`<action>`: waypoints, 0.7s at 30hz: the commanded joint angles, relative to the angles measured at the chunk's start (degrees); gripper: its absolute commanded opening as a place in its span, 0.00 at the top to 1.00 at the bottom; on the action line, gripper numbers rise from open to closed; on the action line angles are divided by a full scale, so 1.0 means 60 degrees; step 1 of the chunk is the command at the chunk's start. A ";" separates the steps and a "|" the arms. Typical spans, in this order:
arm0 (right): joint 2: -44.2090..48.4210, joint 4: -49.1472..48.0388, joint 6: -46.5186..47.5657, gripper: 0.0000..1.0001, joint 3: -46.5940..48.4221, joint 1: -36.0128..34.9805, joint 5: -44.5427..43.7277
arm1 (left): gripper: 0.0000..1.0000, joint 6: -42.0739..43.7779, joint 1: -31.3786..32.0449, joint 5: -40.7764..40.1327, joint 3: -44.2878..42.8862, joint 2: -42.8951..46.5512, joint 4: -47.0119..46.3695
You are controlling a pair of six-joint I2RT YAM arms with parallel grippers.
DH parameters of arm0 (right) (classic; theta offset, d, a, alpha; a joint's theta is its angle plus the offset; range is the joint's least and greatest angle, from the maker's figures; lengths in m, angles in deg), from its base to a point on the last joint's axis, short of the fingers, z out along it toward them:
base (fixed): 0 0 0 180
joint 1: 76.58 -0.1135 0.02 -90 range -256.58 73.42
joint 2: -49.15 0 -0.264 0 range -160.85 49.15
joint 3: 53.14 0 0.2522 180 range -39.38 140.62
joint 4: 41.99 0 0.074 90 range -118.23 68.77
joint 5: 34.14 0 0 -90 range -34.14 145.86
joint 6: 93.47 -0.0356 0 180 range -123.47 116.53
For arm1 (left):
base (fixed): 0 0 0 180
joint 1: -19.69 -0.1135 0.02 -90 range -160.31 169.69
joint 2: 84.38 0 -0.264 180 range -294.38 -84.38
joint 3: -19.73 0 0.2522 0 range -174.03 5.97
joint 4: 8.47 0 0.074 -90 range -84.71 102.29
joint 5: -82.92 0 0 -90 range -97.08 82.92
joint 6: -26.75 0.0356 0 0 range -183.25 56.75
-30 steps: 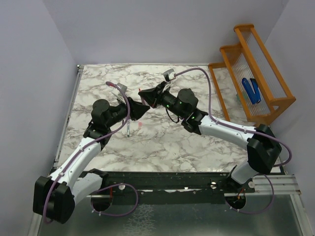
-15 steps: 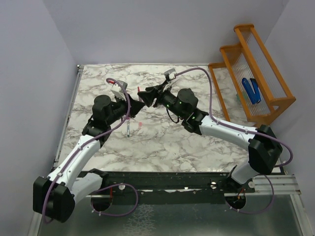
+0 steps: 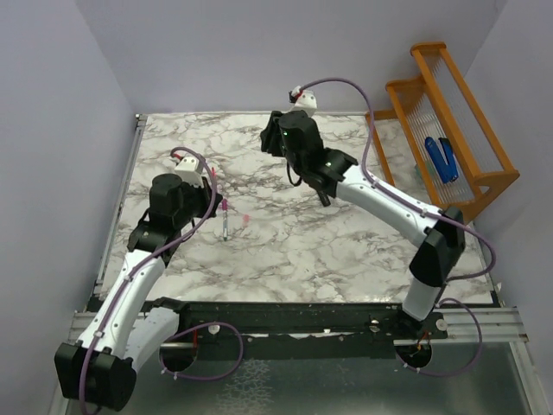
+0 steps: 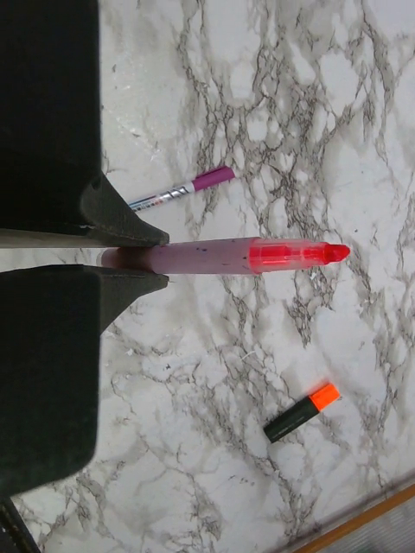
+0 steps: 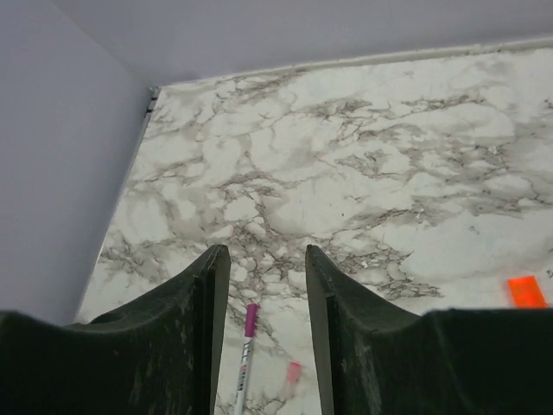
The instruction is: Insert the pens into the pen caps
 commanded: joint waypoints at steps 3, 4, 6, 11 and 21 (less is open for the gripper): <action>-0.3038 0.5265 -0.1697 0.64 0.2788 0.0028 0.1835 | 1.00 0.0459 -0.0070 -0.1074 0.0007 0.0670 0.0775; -0.3577 0.5674 -0.1866 0.65 0.3239 0.0025 0.2265 | 1.00 0.0466 -0.0094 -0.1081 -0.0011 0.0715 0.0776; -0.4506 0.6389 -0.2094 0.66 0.4069 0.0024 0.2877 | 1.00 0.0440 -0.0114 -0.1001 -0.0014 0.0821 0.0795; -0.5909 0.7240 -0.2558 0.65 0.5189 0.0010 0.3606 | 1.00 0.0387 -0.0129 -0.1107 0.0001 0.1214 0.0891; -0.6611 0.7583 -0.3122 0.66 0.5601 -0.0280 0.4224 | 1.00 0.0415 -0.0122 -0.1218 -0.0014 0.1535 0.0954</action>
